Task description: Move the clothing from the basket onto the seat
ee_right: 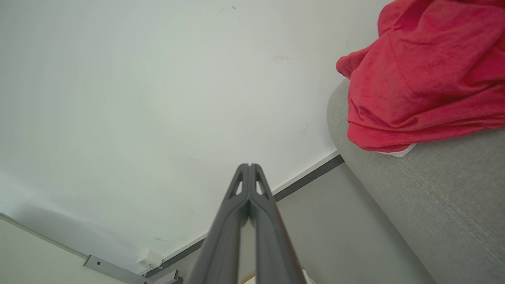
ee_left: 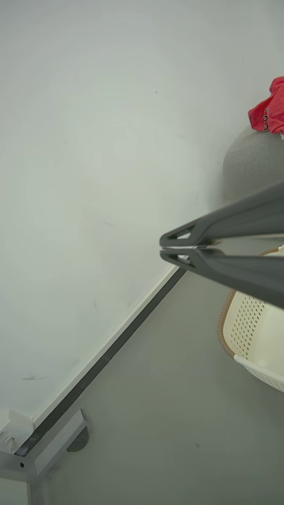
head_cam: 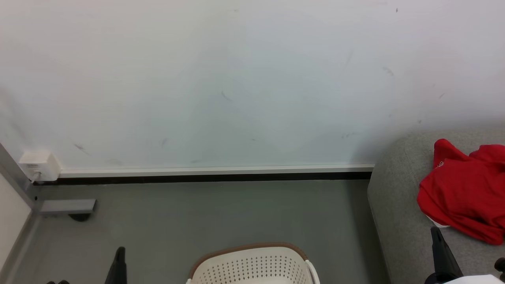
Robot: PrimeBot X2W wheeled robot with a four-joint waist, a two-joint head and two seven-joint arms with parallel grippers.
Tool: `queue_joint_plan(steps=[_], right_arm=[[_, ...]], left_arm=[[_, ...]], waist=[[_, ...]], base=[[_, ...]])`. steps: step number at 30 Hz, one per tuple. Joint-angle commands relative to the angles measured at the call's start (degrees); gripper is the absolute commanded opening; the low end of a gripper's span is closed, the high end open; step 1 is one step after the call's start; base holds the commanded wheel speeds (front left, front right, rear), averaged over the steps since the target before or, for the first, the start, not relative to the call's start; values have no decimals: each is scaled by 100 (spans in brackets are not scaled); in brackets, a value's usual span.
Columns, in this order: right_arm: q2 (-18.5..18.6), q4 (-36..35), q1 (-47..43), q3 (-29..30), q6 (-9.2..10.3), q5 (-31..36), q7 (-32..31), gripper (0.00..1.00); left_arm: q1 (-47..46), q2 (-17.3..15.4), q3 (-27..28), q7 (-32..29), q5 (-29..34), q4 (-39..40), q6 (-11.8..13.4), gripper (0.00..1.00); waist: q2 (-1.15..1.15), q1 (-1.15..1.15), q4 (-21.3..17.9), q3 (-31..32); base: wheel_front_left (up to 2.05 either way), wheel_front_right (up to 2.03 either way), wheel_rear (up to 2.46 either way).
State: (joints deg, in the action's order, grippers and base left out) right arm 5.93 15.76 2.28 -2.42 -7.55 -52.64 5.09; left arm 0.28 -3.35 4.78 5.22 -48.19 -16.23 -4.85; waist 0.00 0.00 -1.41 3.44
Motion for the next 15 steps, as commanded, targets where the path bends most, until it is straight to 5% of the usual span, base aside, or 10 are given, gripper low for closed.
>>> queue_joint_plan(steps=[1, 15], right_arm=[[22, -87, 177, 71, 3, -192, -43, 0], [-49, -102, 237, 249, 4, -984, -278, 0]], left_arm=[[-156, -24, 24, -45, -222, 88, -39, 0], [-277, -11, 62, -283, -1092, 117, -90, 0]], waist=[[0, 0, 3, -6], [0, 0, 24, -59]], base=[[0, 0, 0], [0, 0, 0]])
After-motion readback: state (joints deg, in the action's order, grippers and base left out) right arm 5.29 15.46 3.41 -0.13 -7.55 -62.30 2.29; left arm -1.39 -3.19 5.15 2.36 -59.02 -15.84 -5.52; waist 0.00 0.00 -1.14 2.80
